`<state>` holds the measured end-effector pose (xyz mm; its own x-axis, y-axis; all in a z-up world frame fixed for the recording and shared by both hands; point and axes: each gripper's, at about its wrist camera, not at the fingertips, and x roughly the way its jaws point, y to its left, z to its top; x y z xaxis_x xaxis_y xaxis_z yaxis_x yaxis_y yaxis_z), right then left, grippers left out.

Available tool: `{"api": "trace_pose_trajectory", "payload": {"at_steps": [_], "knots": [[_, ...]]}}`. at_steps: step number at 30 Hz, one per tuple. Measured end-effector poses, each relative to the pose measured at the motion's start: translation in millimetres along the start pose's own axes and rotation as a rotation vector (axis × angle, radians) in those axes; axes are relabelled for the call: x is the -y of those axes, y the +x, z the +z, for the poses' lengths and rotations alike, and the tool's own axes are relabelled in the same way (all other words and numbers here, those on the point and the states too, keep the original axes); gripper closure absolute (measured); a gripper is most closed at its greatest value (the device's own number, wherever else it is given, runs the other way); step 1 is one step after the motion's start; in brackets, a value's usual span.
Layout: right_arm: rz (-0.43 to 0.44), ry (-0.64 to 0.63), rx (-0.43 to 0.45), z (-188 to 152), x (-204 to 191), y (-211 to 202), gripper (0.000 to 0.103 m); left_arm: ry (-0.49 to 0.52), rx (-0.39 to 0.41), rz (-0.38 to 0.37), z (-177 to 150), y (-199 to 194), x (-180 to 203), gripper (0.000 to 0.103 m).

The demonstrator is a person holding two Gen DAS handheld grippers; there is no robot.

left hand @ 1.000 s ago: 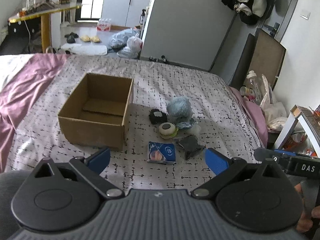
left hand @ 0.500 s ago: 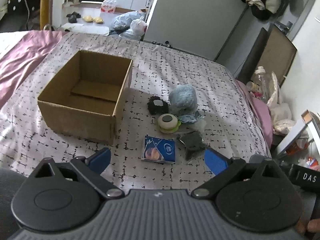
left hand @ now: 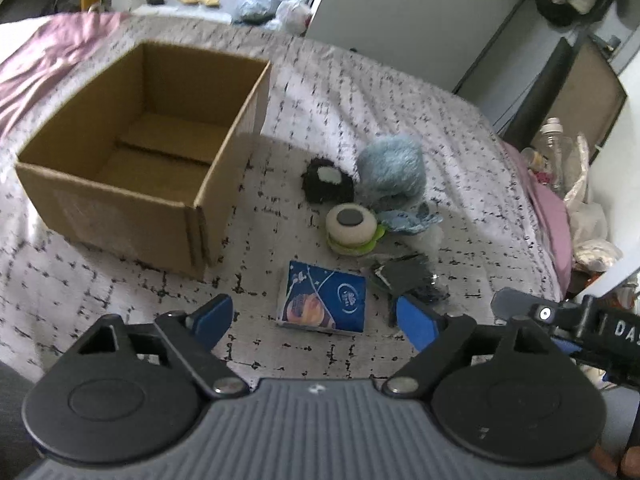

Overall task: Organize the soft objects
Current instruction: 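Grasp the blue card pack with the left tool while the right tool grasps the black wrapped item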

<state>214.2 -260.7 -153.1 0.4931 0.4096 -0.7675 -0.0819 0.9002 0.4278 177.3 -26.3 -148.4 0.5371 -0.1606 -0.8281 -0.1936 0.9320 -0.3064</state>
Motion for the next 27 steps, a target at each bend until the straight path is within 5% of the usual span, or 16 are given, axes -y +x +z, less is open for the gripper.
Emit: {"api": "trace_pose_trajectory", "payload": {"at_steps": [16,19,27], "knots": [[-0.04,0.037,-0.063,17.7,4.6,58.8,0.013,0.001,-0.116,0.031,0.4,71.7,9.9,0.018],[-0.05,0.034,-0.057,17.9,4.9,68.2,0.017,-0.016,-0.13,0.047,-0.7,81.1,9.3,0.028],[-0.046,0.008,-0.095,17.9,3.2,91.0,0.021,-0.013,-0.122,0.078,0.5,89.6,13.0,0.032]]}}
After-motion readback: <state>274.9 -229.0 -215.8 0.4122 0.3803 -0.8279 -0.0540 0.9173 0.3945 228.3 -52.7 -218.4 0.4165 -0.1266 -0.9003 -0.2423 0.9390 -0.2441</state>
